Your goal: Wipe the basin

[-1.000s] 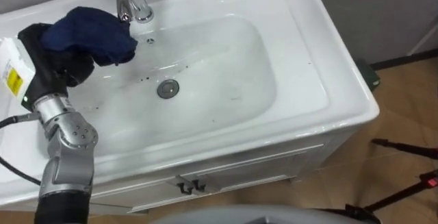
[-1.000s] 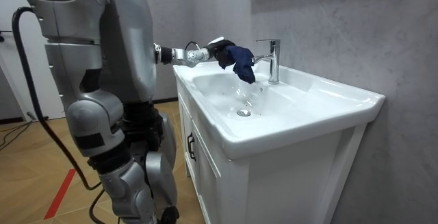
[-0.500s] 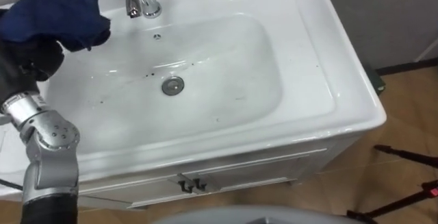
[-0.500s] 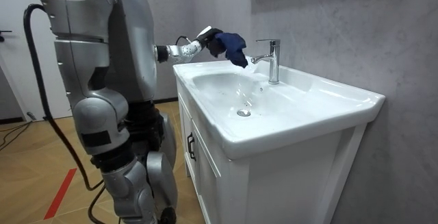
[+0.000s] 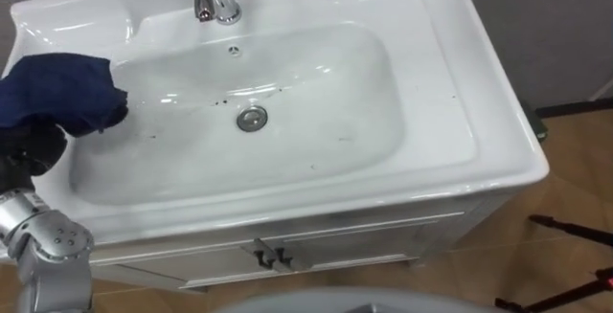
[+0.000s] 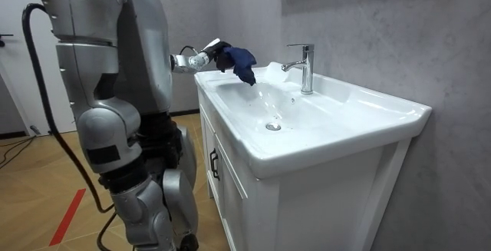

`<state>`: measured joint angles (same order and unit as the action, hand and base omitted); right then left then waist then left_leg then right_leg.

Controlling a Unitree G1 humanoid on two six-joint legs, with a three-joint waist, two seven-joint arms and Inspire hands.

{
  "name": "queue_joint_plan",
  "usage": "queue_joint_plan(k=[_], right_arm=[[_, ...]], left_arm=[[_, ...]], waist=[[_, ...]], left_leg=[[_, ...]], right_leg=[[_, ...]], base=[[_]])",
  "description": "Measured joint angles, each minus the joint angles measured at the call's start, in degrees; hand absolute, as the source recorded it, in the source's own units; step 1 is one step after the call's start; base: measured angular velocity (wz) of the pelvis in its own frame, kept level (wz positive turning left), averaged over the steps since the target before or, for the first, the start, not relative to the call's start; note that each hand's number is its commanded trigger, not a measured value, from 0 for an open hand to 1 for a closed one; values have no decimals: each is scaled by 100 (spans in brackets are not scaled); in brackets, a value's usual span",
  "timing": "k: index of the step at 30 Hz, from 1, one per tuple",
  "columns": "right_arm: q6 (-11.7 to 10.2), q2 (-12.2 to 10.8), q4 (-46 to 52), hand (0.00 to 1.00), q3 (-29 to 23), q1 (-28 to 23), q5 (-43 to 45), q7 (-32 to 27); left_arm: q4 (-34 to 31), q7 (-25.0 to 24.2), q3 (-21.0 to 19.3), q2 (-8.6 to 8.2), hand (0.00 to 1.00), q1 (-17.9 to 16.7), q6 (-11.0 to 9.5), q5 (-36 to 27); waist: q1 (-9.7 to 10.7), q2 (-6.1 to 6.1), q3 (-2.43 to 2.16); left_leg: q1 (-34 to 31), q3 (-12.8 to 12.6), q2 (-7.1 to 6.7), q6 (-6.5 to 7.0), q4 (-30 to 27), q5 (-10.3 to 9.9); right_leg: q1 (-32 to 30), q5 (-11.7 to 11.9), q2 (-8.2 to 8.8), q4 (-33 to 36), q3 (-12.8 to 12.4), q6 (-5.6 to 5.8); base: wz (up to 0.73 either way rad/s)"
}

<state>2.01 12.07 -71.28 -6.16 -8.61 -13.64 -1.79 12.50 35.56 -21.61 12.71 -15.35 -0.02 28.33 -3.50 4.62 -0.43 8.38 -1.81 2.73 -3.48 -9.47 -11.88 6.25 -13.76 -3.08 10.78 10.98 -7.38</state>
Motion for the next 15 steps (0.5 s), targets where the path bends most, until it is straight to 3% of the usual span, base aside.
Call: queue_joint_plan(k=[6,11,15], right_arm=[[-2,3,48,0,-74,-58,75,4],[59,64,40,0,-76,-77,74,130],[71,118,36,0,-75,-129,62,157]], left_arm=[[82,1,-45,-11,100,-209,10,-185],[633,-17,-45,-28,100,-213,65,-193],[674,-22,-45,-28,100,-212,173,-194]], waist=[[-6,-37,25],[4,-30,12],[3,-53,-6]], left_leg=[[34,-41,-3,0,0,0],[34,-65,-3,1,-6,1],[41,-63,-6,1,-4,0]], right_leg=[[29,3,3,0,-24,5],[18,3,0,-1,-72,5],[48,7,1,0,-66,9]], base=[[-1],[-5],[0]])
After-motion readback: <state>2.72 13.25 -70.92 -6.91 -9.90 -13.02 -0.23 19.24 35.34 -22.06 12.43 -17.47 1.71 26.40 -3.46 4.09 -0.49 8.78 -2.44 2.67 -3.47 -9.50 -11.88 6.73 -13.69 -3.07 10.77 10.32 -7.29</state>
